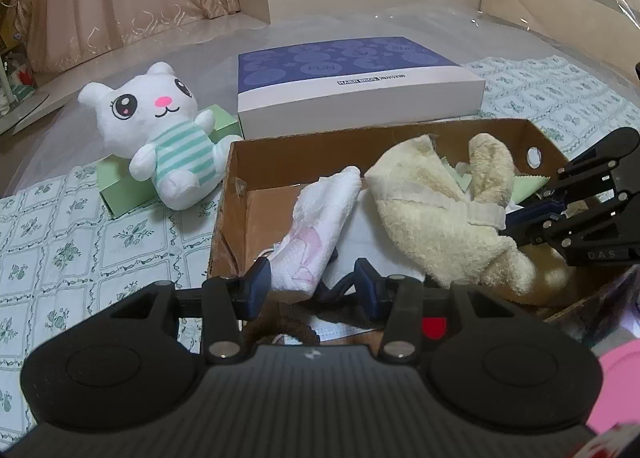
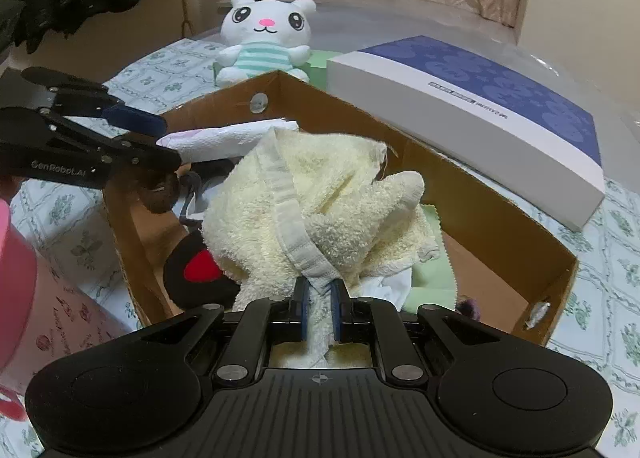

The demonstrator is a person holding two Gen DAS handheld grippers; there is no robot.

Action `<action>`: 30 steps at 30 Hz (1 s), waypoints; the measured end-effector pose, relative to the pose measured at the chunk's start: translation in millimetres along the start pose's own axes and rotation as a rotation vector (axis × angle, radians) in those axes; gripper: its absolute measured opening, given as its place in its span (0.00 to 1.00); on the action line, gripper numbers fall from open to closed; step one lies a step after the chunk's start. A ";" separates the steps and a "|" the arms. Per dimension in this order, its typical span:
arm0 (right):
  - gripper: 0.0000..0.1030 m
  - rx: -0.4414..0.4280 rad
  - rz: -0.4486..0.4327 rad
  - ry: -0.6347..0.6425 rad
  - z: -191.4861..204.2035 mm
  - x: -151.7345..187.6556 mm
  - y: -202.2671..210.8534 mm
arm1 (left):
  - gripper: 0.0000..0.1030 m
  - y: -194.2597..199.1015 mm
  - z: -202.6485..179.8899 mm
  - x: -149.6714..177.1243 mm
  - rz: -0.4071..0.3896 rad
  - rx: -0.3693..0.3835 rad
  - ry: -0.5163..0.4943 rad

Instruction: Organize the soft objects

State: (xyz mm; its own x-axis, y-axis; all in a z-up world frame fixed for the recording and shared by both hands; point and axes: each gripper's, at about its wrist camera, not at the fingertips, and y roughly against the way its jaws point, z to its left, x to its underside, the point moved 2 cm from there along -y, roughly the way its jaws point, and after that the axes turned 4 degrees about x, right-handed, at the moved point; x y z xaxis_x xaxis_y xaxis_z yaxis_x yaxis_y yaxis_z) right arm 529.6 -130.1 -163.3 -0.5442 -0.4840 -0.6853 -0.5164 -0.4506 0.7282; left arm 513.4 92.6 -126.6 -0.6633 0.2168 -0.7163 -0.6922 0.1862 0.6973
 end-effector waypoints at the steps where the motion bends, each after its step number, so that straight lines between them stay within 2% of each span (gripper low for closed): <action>1: 0.11 0.004 -0.004 -0.011 0.1 -0.8 3.2 | 0.42 2.0 0.0 0.0 -0.002 0.001 0.002; 3: 0.14 0.007 -0.020 -0.042 -0.3 -2.9 11.2 | 0.42 6.3 0.8 -0.8 -0.004 0.001 0.010; 5: 0.25 0.017 -0.036 -0.076 -1.3 -4.0 21.6 | 0.42 12.7 1.4 -1.7 -0.007 0.003 0.016; 7: 0.58 0.019 -0.069 -0.111 -1.2 -3.6 35.5 | 0.42 18.9 2.0 -2.7 -0.008 0.002 0.023; 9: 0.66 0.023 -0.116 -0.149 0.3 -0.9 54.3 | 0.42 27.7 2.6 -3.5 -0.016 0.003 0.033; 15: 0.69 0.047 -0.163 -0.262 9.3 5.5 93.9 | 0.45 57.2 0.6 -5.2 -0.023 0.010 0.072; 19: 0.69 0.094 -0.155 -0.340 16.6 8.9 119.1 | 0.46 83.2 -4.7 -4.5 -0.036 0.009 0.088; 22: 0.69 0.095 -0.158 -0.401 22.0 12.1 138.2 | 0.46 104.3 -11.9 -2.7 -0.050 0.011 0.088; 30: 0.69 0.133 -0.228 -0.376 55.2 27.8 187.3 | 0.53 162.8 -36.2 9.8 -0.079 -0.006 0.085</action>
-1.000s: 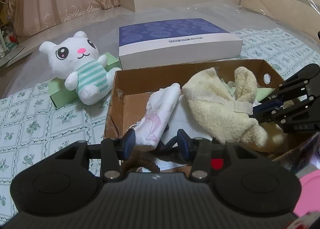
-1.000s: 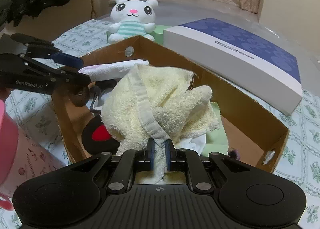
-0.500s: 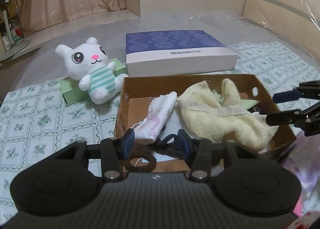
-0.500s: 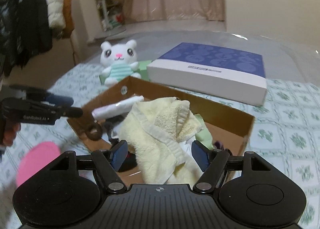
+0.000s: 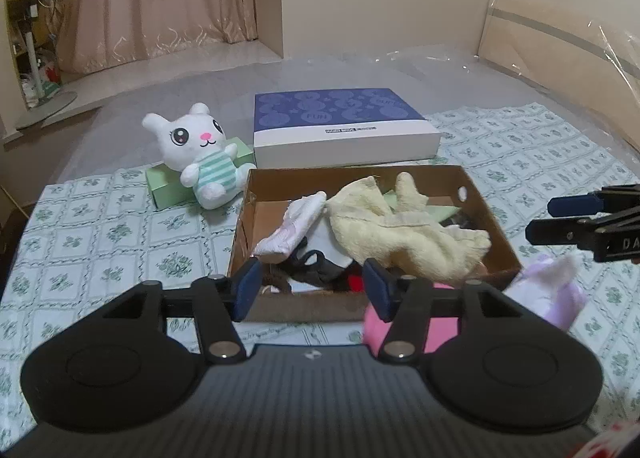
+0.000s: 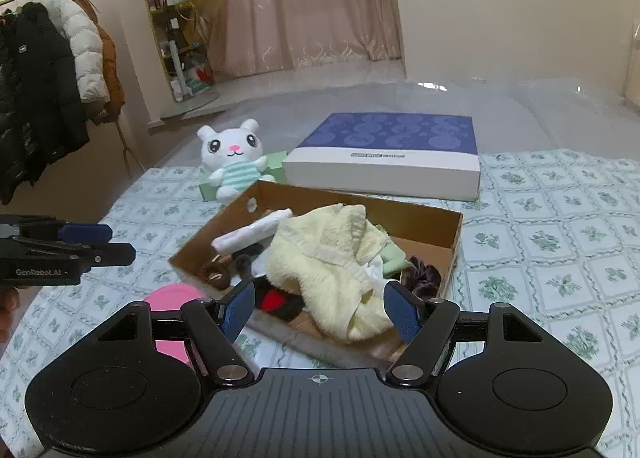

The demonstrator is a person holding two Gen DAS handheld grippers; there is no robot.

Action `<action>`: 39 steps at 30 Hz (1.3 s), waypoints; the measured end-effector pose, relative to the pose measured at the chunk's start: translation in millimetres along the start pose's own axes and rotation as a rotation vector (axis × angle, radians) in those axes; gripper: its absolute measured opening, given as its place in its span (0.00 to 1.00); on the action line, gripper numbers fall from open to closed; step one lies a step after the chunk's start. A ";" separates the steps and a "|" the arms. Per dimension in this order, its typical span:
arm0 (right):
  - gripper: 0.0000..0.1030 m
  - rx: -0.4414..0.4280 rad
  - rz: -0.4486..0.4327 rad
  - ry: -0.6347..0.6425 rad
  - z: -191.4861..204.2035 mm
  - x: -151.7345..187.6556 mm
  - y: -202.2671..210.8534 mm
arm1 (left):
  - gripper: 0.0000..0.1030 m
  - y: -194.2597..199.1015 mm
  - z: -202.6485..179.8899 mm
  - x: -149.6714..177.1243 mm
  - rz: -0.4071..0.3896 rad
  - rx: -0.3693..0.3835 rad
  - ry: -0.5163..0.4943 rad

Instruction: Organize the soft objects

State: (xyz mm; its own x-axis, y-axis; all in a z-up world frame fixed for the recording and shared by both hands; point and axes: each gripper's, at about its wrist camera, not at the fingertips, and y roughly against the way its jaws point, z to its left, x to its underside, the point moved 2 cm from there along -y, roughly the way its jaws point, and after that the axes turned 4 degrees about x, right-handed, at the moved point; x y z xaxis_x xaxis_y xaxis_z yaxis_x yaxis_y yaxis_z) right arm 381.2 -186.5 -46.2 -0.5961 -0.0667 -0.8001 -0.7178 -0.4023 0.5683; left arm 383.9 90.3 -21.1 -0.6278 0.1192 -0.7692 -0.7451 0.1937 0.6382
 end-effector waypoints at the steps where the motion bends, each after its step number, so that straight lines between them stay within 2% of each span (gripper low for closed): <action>1: 0.69 -0.001 -0.007 -0.002 2.7 3.2 6.0 | 0.53 7.2 -3.0 2.0 -0.003 -0.001 0.001; 5: 0.69 -0.015 -0.032 -0.024 11.3 14.5 32.4 | 0.59 38.9 -13.4 11.5 -0.026 -0.001 0.019; 15: 0.70 0.003 -0.084 -0.029 39.8 42.6 94.7 | 0.62 111.1 -38.9 40.7 -0.056 -0.045 0.042; 26: 0.70 -0.029 -0.040 -0.039 67.7 80.6 140.6 | 0.63 170.8 -69.6 82.1 -0.050 -0.058 0.082; 39: 0.70 -0.056 -0.013 -0.063 86.5 136.0 181.0 | 0.63 215.7 -95.1 135.5 -0.045 -0.100 0.129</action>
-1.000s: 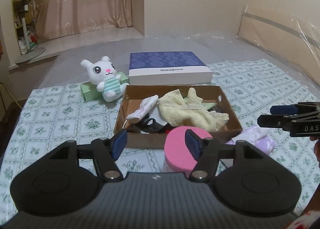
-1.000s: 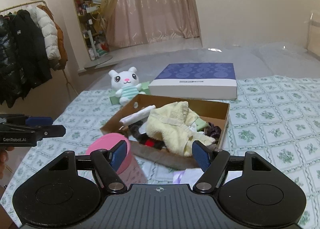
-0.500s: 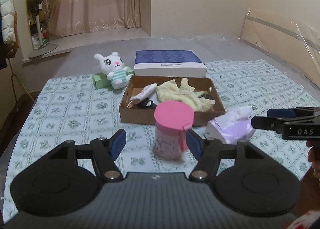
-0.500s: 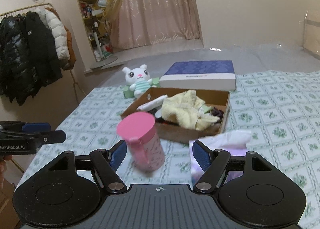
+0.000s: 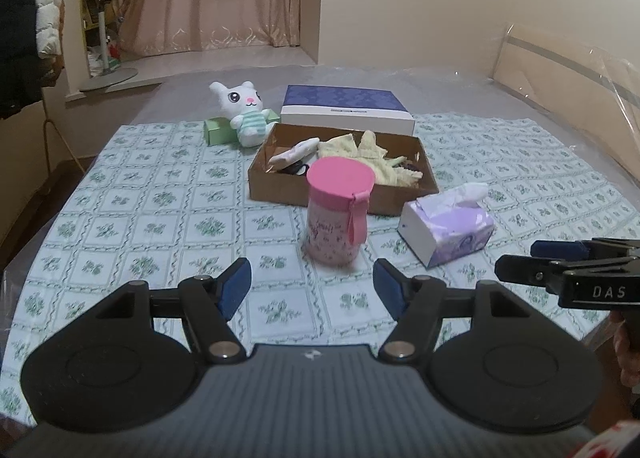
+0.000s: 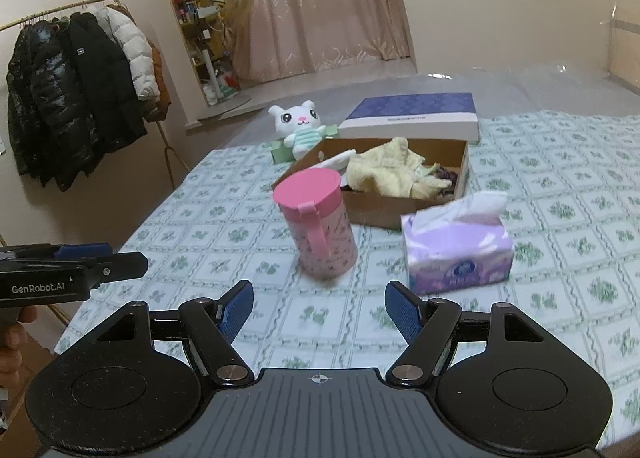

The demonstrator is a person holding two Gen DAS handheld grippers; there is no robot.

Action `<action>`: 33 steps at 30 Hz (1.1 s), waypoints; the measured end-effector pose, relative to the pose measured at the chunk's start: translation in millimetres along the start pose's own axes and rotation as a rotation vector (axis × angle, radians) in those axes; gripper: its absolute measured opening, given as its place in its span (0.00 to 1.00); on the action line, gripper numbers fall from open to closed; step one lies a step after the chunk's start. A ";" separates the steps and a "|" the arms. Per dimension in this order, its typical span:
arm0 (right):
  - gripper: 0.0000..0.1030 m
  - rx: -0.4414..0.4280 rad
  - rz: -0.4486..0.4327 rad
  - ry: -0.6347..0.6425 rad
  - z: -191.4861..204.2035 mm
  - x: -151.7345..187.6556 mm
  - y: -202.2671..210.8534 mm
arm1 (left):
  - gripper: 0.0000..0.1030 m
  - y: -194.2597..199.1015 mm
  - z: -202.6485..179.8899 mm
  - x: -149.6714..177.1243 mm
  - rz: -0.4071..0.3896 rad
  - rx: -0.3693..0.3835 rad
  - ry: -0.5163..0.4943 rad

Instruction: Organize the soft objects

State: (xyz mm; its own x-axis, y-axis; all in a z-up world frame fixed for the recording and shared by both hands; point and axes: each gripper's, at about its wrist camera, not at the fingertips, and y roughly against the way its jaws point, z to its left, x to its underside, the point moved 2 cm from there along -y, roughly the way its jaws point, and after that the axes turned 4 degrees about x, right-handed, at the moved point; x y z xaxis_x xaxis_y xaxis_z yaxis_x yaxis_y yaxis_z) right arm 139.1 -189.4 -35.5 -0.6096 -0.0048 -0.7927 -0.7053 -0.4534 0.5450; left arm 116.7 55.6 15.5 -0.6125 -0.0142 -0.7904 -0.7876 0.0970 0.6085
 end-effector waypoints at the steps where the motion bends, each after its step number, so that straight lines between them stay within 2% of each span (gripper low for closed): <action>1: 0.70 0.000 -0.002 -0.001 0.1 4.3 2.9 | 0.63 2.7 -1.2 2.8 0.000 -0.005 0.000; 11: 0.70 0.010 -0.008 -0.022 -2.7 40.5 30.7 | 0.63 28.0 -23.4 40.0 0.016 -0.039 -0.003; 22: 0.70 0.022 0.003 0.031 6.7 72.4 50.4 | 0.63 50.1 -42.2 72.1 0.024 -0.053 0.025; 33: 0.70 0.021 0.023 0.029 4.1 91.9 64.6 | 0.63 58.7 -52.4 102.9 0.046 -0.050 0.072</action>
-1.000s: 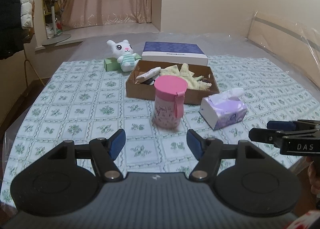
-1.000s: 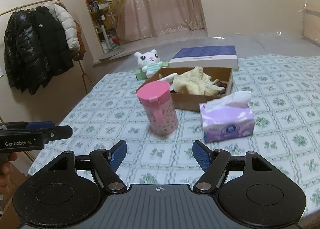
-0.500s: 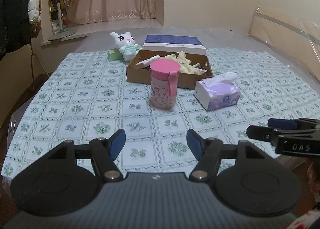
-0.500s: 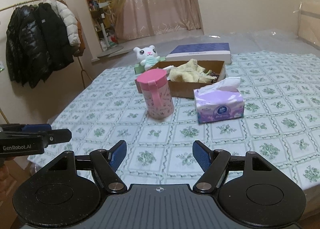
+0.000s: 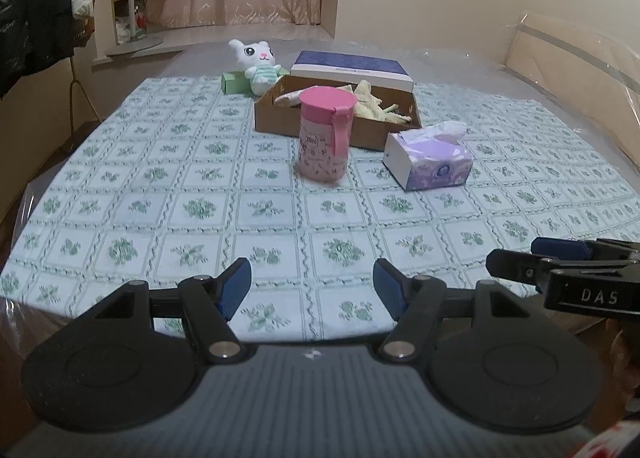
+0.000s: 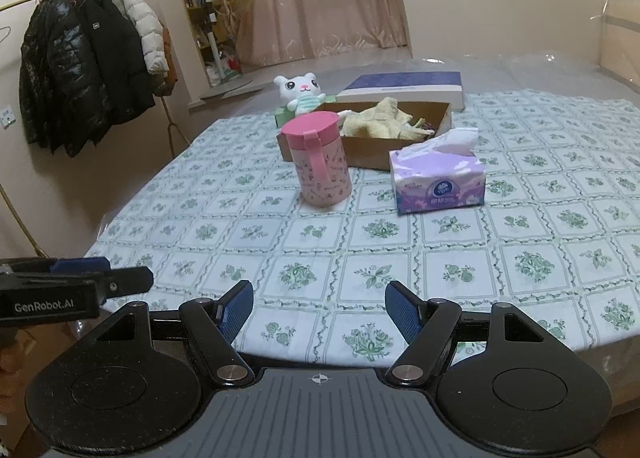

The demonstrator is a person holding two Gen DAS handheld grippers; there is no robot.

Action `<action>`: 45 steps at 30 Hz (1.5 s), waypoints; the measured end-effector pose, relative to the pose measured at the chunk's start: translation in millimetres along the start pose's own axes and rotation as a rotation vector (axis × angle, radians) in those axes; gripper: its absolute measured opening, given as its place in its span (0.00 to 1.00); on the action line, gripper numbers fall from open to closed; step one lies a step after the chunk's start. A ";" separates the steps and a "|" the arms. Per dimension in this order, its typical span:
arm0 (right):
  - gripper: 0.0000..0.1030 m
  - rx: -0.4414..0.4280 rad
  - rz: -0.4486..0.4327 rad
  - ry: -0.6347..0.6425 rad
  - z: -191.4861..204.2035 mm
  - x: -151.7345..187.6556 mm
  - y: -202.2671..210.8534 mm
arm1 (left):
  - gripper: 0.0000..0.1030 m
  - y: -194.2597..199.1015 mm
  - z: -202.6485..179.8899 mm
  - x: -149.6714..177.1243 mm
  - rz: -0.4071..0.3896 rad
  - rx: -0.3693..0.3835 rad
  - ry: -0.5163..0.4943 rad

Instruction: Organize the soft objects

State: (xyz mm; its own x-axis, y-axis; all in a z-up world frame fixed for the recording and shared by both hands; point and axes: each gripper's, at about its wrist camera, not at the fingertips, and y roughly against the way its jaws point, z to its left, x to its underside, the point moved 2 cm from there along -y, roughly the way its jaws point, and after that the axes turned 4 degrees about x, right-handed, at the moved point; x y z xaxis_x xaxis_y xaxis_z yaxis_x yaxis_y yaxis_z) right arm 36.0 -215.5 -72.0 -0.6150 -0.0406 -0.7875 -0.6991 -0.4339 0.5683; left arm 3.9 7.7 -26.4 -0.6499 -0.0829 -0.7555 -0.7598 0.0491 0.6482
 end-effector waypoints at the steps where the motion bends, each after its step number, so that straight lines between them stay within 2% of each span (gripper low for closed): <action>1: 0.70 0.000 -0.003 -0.001 -0.2 0.3 1.3 | 0.63 0.4 -1.4 1.9 0.002 0.002 0.000; 17: 0.70 -0.012 0.027 -0.021 -7.0 10.5 0.2 | 0.63 -0.7 -25.4 10.1 0.003 0.006 -0.046; 45: 0.70 -0.017 0.038 -0.024 -4.9 11.5 -6.5 | 0.63 -9.8 -28.1 10.6 0.020 0.022 -0.049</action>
State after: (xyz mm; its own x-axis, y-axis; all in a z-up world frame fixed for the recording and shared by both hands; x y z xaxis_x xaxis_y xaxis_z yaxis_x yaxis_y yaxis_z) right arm 35.3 -217.5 -85.9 -0.6496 -0.0363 -0.7594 -0.6689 -0.4473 0.5937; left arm 5.0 -21.7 -38.1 -0.6648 -0.0332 -0.7463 -0.7463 0.0718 0.6617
